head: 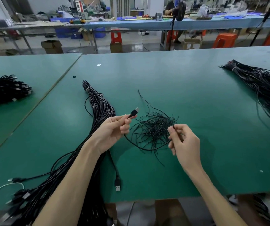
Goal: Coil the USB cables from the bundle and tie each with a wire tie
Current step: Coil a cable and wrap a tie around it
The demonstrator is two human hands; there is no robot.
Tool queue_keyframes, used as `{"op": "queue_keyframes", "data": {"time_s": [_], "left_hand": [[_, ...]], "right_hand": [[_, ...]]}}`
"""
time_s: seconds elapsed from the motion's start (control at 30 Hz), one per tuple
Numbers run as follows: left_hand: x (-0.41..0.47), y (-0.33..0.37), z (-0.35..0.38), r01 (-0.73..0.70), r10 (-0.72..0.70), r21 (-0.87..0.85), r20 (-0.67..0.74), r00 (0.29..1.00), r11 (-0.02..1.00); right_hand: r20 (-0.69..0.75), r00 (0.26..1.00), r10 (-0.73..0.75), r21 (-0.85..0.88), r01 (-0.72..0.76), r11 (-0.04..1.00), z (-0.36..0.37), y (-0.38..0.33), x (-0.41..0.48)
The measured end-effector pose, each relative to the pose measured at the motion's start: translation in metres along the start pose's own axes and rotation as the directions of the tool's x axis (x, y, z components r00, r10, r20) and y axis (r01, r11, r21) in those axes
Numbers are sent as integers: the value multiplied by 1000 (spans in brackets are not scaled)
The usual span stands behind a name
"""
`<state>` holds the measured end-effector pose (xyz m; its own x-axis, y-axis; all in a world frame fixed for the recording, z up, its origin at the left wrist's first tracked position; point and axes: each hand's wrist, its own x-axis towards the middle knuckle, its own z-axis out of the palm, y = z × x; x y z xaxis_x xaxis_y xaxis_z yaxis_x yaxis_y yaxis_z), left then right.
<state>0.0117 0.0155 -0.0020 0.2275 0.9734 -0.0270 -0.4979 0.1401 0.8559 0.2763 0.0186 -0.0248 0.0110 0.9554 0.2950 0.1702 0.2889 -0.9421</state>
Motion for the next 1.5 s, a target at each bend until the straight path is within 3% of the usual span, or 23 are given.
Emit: {"op": "queue_keyframes", "data": {"time_s": [0.27, 0.43, 0.63, 0.73, 0.8, 0.87, 0.97, 1.1, 1.2, 1.33, 1.5], "left_hand": [[-3, -2, 6, 113, -120, 119, 54, 991, 986], [-1, 1, 6, 105, -105, -15, 5, 994, 994], [1, 2, 8, 1, -1, -11, -32, 999, 1000], [1, 5, 15, -47, 33, -119, -120, 992, 992], [0, 10, 22, -92, 63, -238, -126, 990, 967], [1, 15, 32, -134, 112, -334, -85, 990, 933], [6, 20, 48, -143, 156, -387, 2, 988, 911], [10, -1, 56, -80, 97, -287, 48, 994, 955], [10, -12, 49, -57, 79, -291, 62, 995, 955], [5, -9, 39, -9, 55, -319, 135, 989, 948], [-2, -11, 37, 44, -25, -149, 123, 992, 988]], "right_hand": [[-54, 996, 66, 113, -60, 992, -5, 1, 2], [-37, 997, 70, 82, -67, 994, -5, 2, 3], [-12, 997, 72, 89, -70, 994, -4, 2, 3], [14, 997, 81, 71, -82, 994, -4, 3, 3], [32, 996, 88, -54, -86, 995, -1, 2, 2], [22, 999, 30, -312, -22, 950, 2, 1, 0], [116, 958, -262, -551, 282, 786, 10, -10, -10], [364, 879, -308, -536, 468, 703, 39, -17, -27], [425, 853, -303, -543, 508, 668, 56, -12, -36], [266, 888, -374, -449, 458, 767, 48, -11, -33], [193, 972, -130, -337, 190, 922, 38, -16, -27]]}}
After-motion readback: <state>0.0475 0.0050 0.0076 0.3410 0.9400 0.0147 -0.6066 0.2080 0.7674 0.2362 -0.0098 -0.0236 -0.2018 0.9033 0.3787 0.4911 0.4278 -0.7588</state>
